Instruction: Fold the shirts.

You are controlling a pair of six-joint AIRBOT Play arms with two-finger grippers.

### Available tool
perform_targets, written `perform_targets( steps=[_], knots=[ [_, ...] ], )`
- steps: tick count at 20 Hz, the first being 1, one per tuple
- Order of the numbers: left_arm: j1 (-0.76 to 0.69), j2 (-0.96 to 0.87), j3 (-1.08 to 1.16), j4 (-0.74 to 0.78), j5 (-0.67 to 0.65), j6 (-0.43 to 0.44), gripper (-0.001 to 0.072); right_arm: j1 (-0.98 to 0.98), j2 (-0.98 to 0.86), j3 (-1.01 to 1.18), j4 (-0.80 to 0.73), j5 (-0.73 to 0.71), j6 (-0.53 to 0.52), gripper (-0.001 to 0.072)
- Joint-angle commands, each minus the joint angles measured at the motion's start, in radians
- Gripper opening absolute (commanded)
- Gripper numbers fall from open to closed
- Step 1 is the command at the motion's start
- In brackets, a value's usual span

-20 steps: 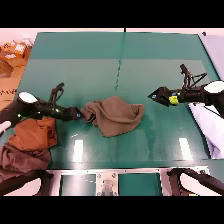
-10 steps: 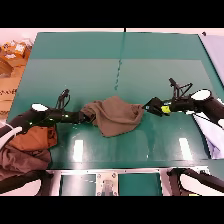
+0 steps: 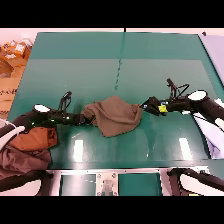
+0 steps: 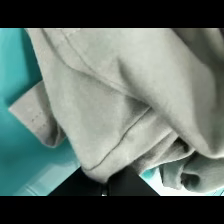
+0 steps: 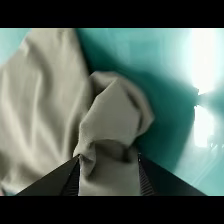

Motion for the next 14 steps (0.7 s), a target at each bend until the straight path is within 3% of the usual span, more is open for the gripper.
perform_targets(
  steps=[1, 7, 10, 14],
  knots=[
    [0.0, -0.001, 0.0, 0.043, -0.009, -0.019, 0.0027, -0.05, -0.05, 0.02, 0.004, -0.053, -0.009, 0.0404],
    [0.0, -0.001, 0.0, 0.043, -0.013, -0.029, 0.0027, -0.093, -0.283, 0.242, 0.008, 0.091, -0.025, 0.0367],
    [0.0, -0.001, 0.0, 0.043, -0.013, -0.04, 0.0027, -0.05, -0.338, 0.256, 0.013, 0.126, -0.073, 0.0434],
    [0.0, -0.002, 0.0, 0.043, -0.012, -0.045, 0.0027, -0.038, -0.397, 0.301, 0.122, 0.253, -0.155, 0.0436]
  ],
)
